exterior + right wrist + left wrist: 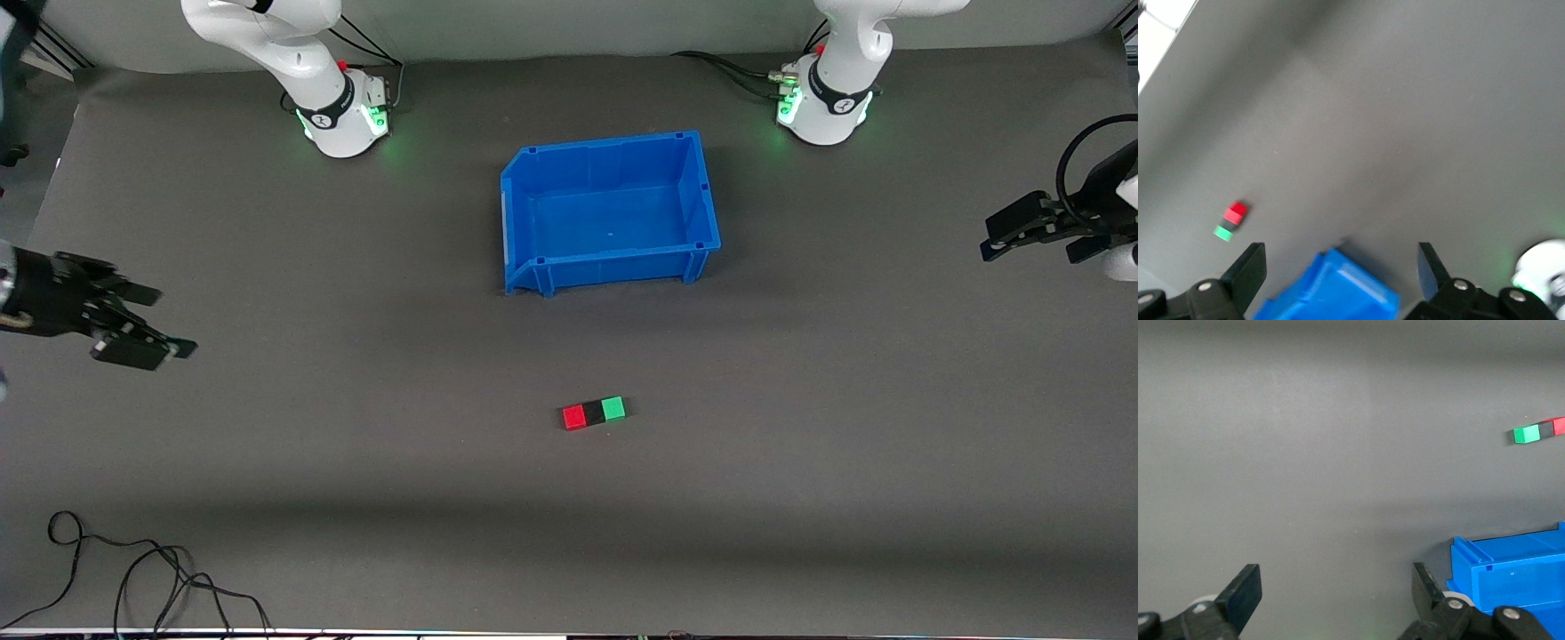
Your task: Attach green and red cubes to black cube
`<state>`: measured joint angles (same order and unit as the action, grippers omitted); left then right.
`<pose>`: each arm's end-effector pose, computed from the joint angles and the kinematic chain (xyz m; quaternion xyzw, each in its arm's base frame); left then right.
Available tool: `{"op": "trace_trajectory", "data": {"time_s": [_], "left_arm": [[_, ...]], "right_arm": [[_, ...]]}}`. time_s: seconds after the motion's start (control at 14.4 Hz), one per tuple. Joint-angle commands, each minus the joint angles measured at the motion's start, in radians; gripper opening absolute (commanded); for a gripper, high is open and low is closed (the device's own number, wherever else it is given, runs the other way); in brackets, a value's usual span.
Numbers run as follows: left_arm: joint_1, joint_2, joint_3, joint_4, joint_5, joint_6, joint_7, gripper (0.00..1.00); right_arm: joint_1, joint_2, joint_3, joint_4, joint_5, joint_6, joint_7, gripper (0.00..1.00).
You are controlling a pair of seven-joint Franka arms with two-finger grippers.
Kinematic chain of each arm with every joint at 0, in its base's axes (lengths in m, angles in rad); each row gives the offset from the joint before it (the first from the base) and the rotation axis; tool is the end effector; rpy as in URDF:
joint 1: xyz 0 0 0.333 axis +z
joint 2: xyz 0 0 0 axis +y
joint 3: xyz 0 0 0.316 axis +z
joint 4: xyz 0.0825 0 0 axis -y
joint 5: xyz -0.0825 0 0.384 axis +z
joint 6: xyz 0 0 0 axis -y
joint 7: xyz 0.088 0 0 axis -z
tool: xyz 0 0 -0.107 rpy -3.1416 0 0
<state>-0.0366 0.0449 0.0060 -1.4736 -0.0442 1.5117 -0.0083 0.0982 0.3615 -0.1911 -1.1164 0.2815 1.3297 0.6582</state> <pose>0.5626 -0.0223 0.6400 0.9997 -0.0124 -0.0038 0.0219 0.6350 0.0018 0.6041 -0.9325 0.3382 0.0980 0.0804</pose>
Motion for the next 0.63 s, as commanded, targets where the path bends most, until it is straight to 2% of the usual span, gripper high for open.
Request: {"op": "trace_trajectory", "data": {"time_s": [0.0,0.14,0.28,0.35,0.56], "left_arm": [[0.021,-0.031,-0.014,-0.037,0.029,-0.001,0.022,1.0],[0.02,-0.03,-0.017,-0.04,0.056,-0.001,0.022,1.0],[0.018,-0.03,-0.017,-0.043,0.058,-0.007,0.022,1.0],[0.02,-0.03,-0.017,-0.044,0.06,-0.01,0.022,1.0],[0.017,-0.03,-0.017,-0.042,0.06,-0.019,0.021,1.0]], "right_arm": [[0.009,-0.059,-0.059,-0.074,-0.045,0.0,-0.278,1.0],[0.012,-0.061,-0.09,-0.077,-0.096,0.014,-0.432,1.0],[0.018,-0.062,-0.088,-0.089,-0.155,0.069,-0.515,1.0],[0.018,-0.073,-0.088,-0.114,-0.159,0.103,-0.544,1.0],[0.078,-0.168,-0.088,-0.316,-0.191,0.285,-0.546,1.0]]}}
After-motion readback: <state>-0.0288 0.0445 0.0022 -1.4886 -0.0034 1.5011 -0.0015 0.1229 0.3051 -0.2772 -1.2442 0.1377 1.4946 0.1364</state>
